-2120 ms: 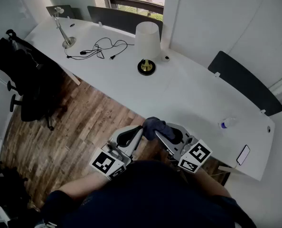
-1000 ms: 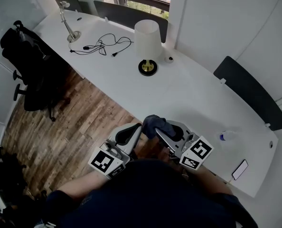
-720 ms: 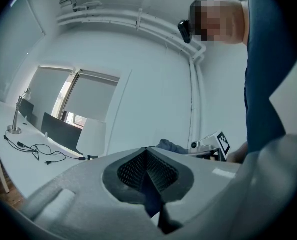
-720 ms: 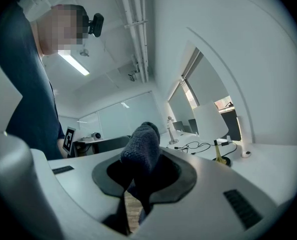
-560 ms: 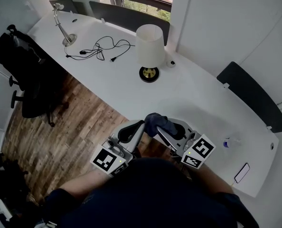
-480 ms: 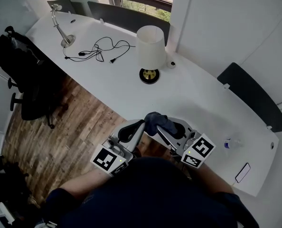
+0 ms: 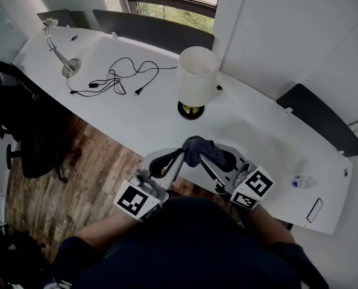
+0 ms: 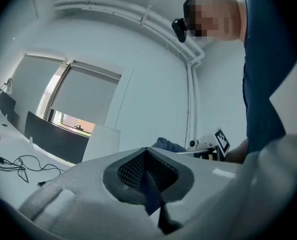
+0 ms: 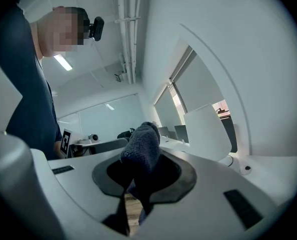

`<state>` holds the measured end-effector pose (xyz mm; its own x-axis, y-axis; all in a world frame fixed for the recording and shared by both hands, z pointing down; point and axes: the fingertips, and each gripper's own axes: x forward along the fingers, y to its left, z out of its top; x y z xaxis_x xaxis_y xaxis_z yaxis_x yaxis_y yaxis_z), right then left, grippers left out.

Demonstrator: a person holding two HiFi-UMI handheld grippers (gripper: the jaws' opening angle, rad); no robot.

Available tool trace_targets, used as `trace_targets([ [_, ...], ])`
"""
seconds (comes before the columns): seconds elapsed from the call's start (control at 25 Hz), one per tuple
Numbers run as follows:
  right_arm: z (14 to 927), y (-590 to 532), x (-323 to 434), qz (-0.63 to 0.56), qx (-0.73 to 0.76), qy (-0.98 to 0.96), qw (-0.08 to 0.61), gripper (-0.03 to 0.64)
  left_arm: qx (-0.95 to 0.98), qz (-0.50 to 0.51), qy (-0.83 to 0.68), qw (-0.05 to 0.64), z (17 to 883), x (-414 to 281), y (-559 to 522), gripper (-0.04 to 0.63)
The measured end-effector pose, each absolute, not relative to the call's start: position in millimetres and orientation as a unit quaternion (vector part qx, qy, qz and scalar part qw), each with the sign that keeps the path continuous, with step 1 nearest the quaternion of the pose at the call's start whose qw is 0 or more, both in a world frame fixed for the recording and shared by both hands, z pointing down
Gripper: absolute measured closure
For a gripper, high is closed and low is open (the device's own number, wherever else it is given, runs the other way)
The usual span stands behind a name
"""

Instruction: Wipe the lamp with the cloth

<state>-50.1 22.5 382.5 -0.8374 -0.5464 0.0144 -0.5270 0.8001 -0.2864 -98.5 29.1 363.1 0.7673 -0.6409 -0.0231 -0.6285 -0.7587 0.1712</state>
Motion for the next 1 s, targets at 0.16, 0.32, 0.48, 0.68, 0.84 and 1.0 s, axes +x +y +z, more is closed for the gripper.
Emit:
trace_targets([
  [0.16, 378, -2, -64, -0.137, -0.317, 0.938, 0.041, 0.529, 0.946, -0.053, -0.311, 0.076, 361, -115, 7, 0.589],
  [0.32, 376, -23, -68, -0.138, -0.340, 0.929, 0.050, 0.529, 0.950, -0.048, -0.296, 0.089, 369, -117, -8, 0.590],
  [0.48, 375, -37, -67, -0.137, -0.339, 0.929, 0.056, 0.529, 0.952, -0.043, -0.290, 0.085, 371, -111, -17, 0.589],
  [0.68, 376, -55, -63, -0.137, -0.329, 0.932, 0.060, 0.529, 0.947, -0.044, -0.307, 0.087, 365, -107, -33, 0.589],
  [0.84, 369, -71, -57, -0.134, -0.326, 0.934, 0.066, 0.529, 0.943, -0.044, -0.320, 0.080, 361, -105, -45, 0.589],
  [1.0, 361, -86, -55, -0.126, -0.322, 0.935, 0.073, 0.528, 0.946, -0.041, -0.314, 0.068, 359, -96, -43, 0.589],
])
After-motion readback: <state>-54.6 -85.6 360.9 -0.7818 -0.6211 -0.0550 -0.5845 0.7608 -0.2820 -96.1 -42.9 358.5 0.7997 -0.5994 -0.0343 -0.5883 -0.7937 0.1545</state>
